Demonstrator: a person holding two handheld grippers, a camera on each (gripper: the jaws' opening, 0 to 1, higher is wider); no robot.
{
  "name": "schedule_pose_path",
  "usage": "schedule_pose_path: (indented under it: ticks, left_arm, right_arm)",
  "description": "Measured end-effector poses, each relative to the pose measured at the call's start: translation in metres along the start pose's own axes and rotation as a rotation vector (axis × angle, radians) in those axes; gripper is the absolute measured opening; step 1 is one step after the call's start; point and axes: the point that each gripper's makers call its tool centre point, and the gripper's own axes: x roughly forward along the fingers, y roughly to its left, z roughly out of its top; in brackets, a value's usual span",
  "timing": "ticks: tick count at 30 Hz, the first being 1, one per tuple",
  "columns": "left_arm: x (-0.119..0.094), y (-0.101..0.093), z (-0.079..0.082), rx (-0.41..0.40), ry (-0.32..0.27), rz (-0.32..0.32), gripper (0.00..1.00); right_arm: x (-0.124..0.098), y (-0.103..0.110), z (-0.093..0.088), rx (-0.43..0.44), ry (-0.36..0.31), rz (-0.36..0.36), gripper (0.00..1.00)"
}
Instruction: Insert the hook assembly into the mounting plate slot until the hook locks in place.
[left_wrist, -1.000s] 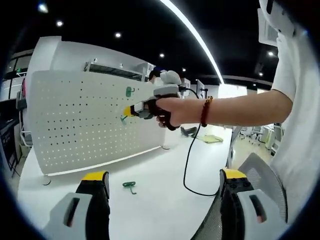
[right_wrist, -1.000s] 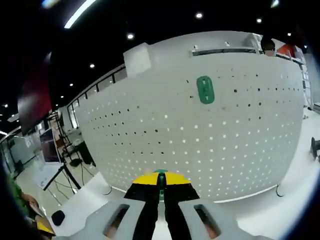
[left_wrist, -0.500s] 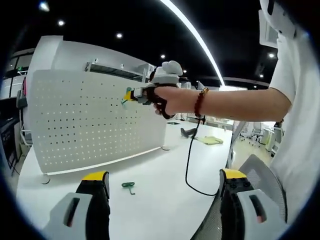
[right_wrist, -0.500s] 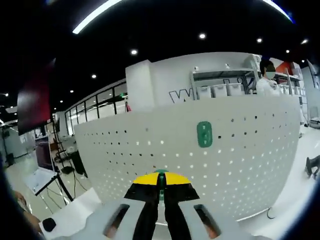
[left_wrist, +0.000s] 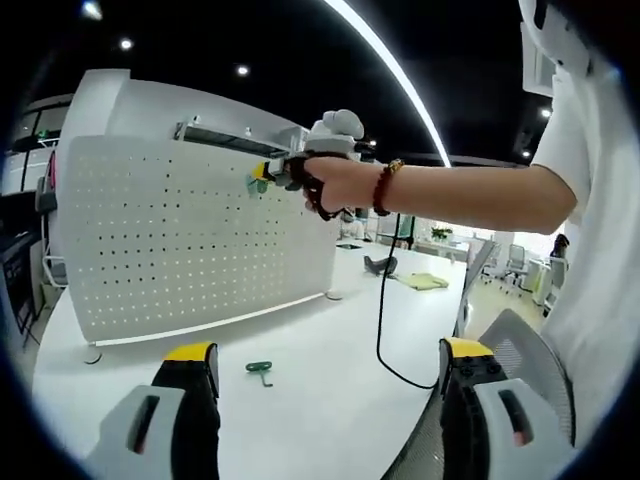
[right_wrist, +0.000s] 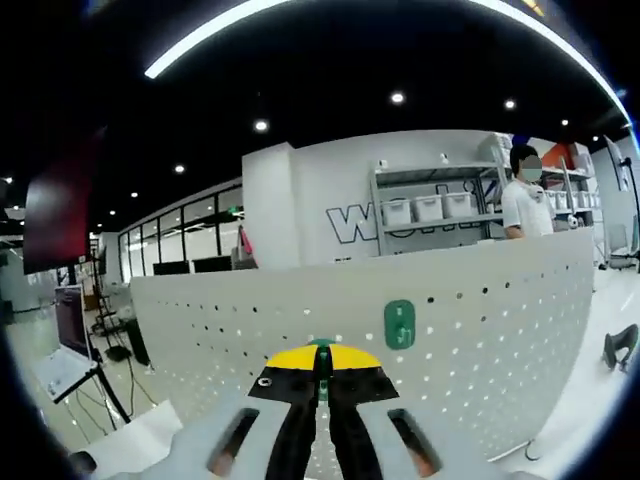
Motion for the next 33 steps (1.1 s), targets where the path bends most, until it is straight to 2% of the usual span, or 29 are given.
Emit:
schedule_pose_path:
  ticks: [4,19,26,30,33]
  left_arm:
    - [0.000,0.003,0.000,-0.006,-0.001,0.003,0.94]
    - [0.001,0.009,-0.005,-0.016,0.013,0.012,0.93]
    - [-0.001,0.014,-0.009,-0.021,0.021,0.025,0.93]
    - [-0.002,0.018,-0.010,-0.026,0.021,0.036,0.93]
    - [-0.002,0.019,-0.011,-0.033,0.018,0.040,0.93]
  right_arm:
    - [0.005,-0.001,0.008,-0.004,-0.042,-0.005,0.01]
    - [0.025,-0.005,0.025,-0.039,-0.092,-0.022,0.01]
    - [0.030,-0.005,0.022,-0.052,-0.089,-0.043,0.01]
    - [0.029,-0.006,0.020,-0.077,-0.120,-0.068,0.01]
    - [0.031,-0.006,0.017,-0.077,-0.120,-0.076,0.01]
